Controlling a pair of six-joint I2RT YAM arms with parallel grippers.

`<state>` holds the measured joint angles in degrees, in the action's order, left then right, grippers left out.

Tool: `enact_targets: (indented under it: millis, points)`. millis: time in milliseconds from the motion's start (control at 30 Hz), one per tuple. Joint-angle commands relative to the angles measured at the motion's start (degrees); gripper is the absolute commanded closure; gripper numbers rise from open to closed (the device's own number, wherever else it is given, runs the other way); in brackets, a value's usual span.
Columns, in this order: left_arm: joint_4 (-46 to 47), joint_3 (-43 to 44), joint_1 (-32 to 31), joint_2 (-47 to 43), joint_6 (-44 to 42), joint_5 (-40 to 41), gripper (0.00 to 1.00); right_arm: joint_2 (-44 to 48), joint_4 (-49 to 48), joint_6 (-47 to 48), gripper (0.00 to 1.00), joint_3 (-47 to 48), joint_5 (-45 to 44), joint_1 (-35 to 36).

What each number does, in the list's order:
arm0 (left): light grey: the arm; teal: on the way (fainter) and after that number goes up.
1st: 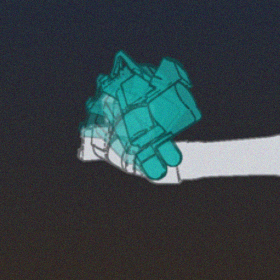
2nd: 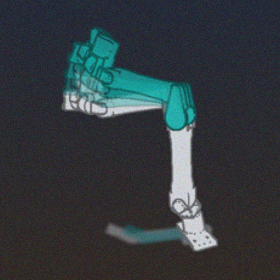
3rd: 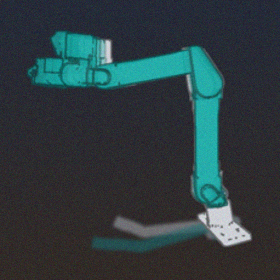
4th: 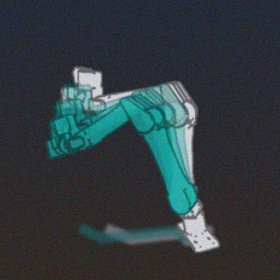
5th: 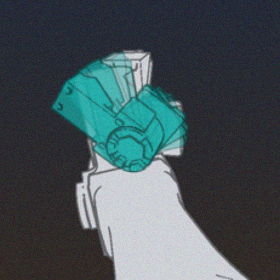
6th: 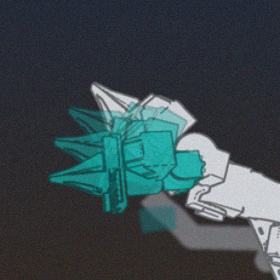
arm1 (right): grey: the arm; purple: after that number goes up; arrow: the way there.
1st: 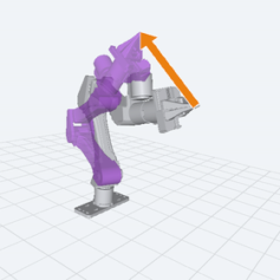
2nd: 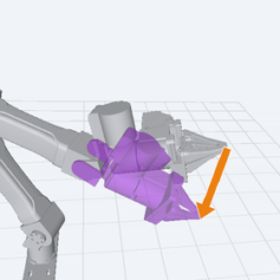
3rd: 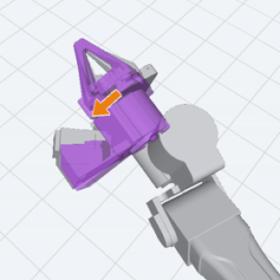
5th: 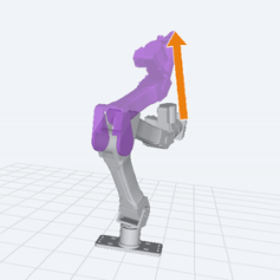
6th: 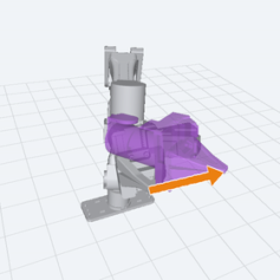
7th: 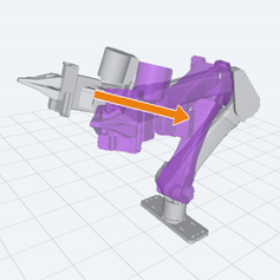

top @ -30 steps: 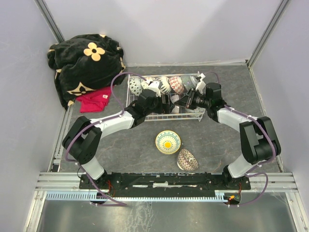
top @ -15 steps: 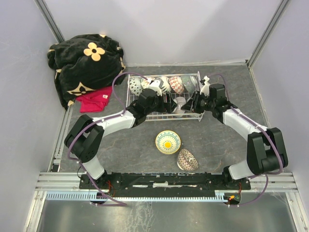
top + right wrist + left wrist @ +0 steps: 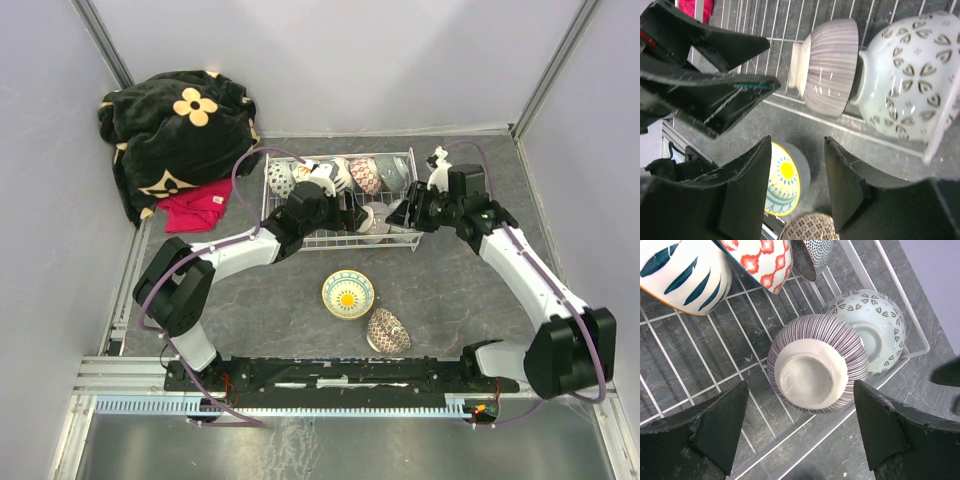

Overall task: Load the bowls into the dish rack
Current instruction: Turn the bowl upside down on the dish rack, then pick up the bowl from the center of the board.

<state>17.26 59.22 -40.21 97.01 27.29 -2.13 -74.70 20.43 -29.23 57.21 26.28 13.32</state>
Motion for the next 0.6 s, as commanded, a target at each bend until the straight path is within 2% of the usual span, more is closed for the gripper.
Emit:
enact_targets:
  millis: [0,133,267,400,567]
  points:
    - [-1.02,2.55,0.22,-4.68,0.06,0.61,0.09,7.83,11.45,3.96,0.45,3.73,-0.91,-0.26]
    - [-8.82,3.77,0.29,-10.34,-0.11,3.02,0.09,12.72,19.86,6.39,0.45,2.52,2.67,0.83]
    - [-18.53,6.38,0.36,-15.87,-0.17,4.26,0.09,18.43,23.53,5.42,0.44,-3.44,4.01,6.19]
    - [-25.95,7.31,0.35,-20.90,0.06,5.22,0.08,23.43,24.78,1.18,0.44,-9.33,0.33,14.87]
    - [-32.10,5.91,0.31,-27.48,0.40,6.02,0.08,28.60,29.68,-1.51,0.46,-14.24,-4.22,21.60]
